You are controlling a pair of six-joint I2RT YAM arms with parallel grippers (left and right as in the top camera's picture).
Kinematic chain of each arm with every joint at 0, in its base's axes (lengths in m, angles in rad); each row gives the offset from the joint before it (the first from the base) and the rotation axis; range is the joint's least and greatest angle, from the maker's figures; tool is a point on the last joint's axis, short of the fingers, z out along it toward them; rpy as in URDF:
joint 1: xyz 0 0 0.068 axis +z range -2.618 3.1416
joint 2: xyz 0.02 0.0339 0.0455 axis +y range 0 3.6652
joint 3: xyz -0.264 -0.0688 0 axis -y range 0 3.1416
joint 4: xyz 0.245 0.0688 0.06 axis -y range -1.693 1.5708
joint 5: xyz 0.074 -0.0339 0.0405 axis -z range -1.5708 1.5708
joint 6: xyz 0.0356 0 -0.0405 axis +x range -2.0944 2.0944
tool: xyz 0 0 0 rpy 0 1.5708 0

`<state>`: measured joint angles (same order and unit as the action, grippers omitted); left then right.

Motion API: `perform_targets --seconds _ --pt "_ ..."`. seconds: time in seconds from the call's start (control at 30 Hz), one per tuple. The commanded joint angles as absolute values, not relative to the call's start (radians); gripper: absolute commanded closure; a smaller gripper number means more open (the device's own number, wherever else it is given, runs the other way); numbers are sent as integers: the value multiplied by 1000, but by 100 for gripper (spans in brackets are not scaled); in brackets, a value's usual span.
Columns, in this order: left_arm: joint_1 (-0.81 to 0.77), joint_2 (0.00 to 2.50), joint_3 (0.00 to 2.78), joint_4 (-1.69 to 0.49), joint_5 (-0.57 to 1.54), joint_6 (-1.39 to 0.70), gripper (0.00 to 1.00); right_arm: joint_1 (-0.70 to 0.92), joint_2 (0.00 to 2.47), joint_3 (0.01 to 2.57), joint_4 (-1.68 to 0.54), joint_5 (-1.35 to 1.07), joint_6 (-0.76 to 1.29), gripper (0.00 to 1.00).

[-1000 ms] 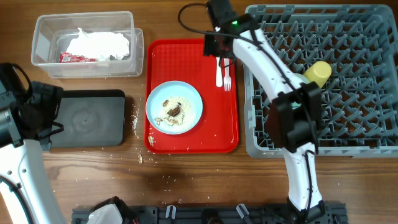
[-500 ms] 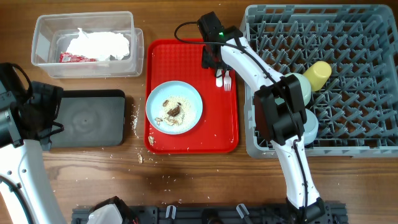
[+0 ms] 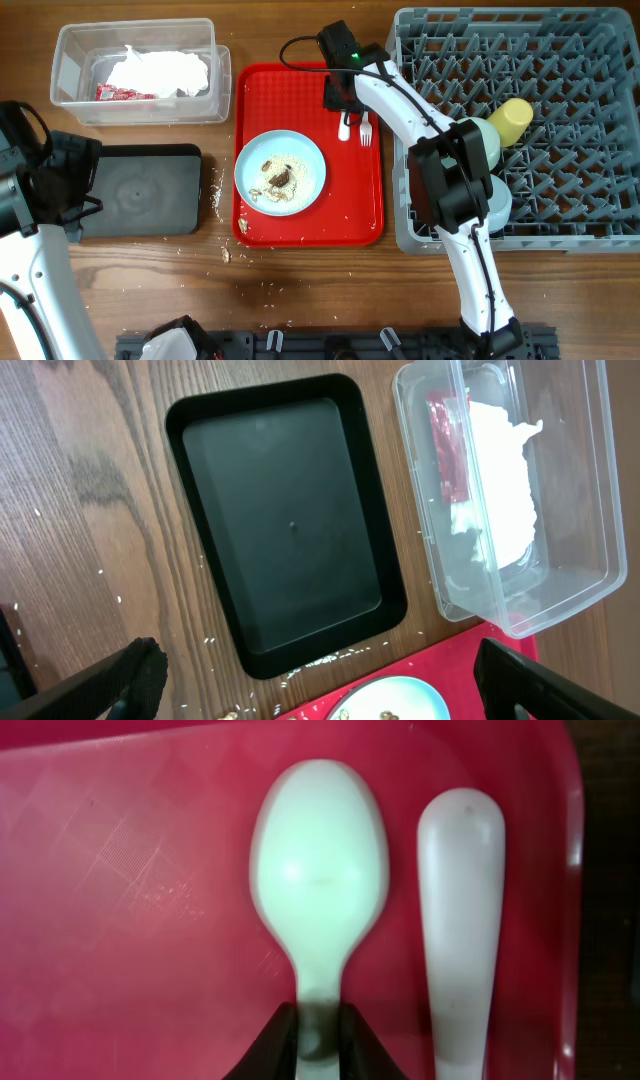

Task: Sort waste into correct bins and load items into the dishwasher rack
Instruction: 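Move the right gripper to the white spoon and grasp it, then carry the spoon into the rack and release it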

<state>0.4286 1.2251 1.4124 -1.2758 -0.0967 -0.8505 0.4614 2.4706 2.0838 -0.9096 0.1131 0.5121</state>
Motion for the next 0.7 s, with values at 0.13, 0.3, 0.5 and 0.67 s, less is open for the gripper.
perform_targets --seconds 0.13,0.3,0.5,0.67 --pt "435 1224 1412 -1273 -107 -845 0 449 2346 2091 -943 78 471 88" --pt "435 1223 1412 -1273 -107 -845 0 387 2167 2091 -966 83 444 89" --pt "435 1224 1412 -1273 -106 -845 0 261 2103 2090 -976 72 282 89" --pt "435 1223 1412 -1273 -106 -845 0 213 2105 2065 -1002 66 208 89"
